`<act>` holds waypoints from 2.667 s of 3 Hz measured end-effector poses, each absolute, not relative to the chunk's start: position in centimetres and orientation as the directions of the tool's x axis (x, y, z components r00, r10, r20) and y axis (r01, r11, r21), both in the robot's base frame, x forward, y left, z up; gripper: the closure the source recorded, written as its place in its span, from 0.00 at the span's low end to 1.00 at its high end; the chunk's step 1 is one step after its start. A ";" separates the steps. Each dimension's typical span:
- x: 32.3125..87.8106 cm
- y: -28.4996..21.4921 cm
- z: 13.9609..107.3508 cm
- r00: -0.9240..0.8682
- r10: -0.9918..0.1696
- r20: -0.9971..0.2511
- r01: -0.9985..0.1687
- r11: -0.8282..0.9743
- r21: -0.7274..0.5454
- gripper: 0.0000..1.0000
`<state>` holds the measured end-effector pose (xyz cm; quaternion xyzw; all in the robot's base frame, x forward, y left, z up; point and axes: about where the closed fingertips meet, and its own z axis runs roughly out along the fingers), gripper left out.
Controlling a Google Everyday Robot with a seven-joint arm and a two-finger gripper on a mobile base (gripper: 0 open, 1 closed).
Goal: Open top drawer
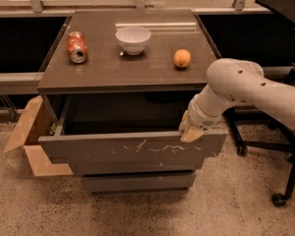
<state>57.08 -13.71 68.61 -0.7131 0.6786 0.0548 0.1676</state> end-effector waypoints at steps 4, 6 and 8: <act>54.4 -12.8 69.1 0.091 -0.937 -0.337 -0.988 -0.044 -0.145 0.60; 53.3 -12.6 68.8 0.118 -0.928 -0.353 -0.988 -0.074 -0.135 0.06; 48.3 -12.3 68.1 0.111 -0.930 -0.351 -0.993 -0.093 -0.066 0.33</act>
Offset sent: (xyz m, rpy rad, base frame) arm -0.1988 0.1055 0.0617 0.3505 0.1900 0.1757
